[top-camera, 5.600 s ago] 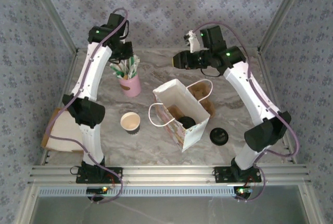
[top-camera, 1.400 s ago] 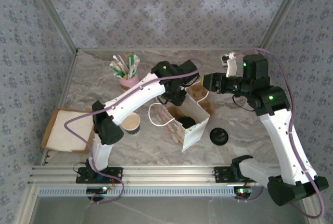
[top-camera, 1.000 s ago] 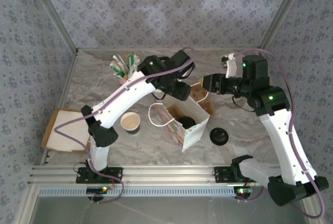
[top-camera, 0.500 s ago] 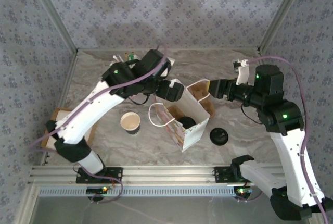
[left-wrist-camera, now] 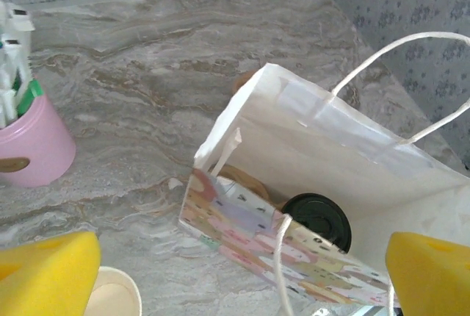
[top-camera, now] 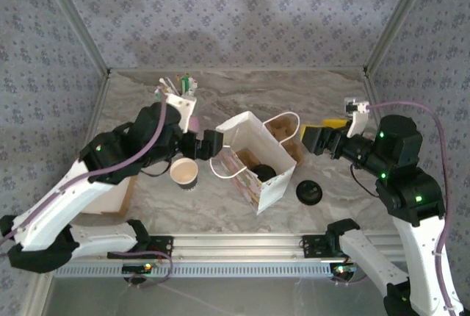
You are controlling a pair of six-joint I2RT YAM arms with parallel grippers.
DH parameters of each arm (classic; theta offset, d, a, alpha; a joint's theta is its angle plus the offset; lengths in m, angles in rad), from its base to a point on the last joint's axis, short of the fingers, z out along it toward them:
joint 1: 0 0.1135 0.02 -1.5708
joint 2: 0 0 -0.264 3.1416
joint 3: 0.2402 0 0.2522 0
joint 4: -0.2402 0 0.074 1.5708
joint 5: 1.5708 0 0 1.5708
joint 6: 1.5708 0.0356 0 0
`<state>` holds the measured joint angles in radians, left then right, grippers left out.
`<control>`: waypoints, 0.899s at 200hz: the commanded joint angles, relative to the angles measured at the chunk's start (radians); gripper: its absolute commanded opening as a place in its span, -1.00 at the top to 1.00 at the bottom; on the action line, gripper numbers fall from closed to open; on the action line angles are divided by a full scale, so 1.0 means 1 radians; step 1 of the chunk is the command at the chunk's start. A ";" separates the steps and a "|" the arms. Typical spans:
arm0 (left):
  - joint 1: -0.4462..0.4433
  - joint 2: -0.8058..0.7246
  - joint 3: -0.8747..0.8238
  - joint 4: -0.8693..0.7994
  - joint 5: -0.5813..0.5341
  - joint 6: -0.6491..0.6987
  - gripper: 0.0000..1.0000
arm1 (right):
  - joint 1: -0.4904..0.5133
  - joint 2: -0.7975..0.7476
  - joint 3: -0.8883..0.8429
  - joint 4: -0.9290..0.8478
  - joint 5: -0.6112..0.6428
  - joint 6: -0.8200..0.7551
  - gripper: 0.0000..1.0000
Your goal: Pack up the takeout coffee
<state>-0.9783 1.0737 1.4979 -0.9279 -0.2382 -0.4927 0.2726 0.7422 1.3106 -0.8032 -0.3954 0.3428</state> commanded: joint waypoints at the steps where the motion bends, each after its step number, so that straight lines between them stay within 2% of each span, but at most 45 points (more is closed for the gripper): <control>1: -0.006 -0.088 -0.094 0.094 -0.063 -0.036 -0.99 | -0.006 -0.030 -0.042 0.014 0.018 -0.010 -0.74; 79: 0.000 -0.261 -0.290 0.076 -0.167 -0.123 -0.99 | -0.006 -0.096 -0.150 -0.003 0.006 -0.020 -0.79; 135: 0.025 -0.248 -0.286 0.054 -0.190 -0.135 -0.99 | -0.006 -0.063 -0.149 0.046 -0.011 -0.018 -0.80; 180: 0.090 -0.186 -0.266 0.082 -0.129 -0.118 -0.99 | -0.006 -0.002 -0.092 0.064 -0.021 -0.025 -0.81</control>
<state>-0.9199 0.8558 1.2053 -0.8669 -0.3965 -0.6151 0.2726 0.7113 1.1603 -0.7677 -0.4004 0.3393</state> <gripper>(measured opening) 0.994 0.903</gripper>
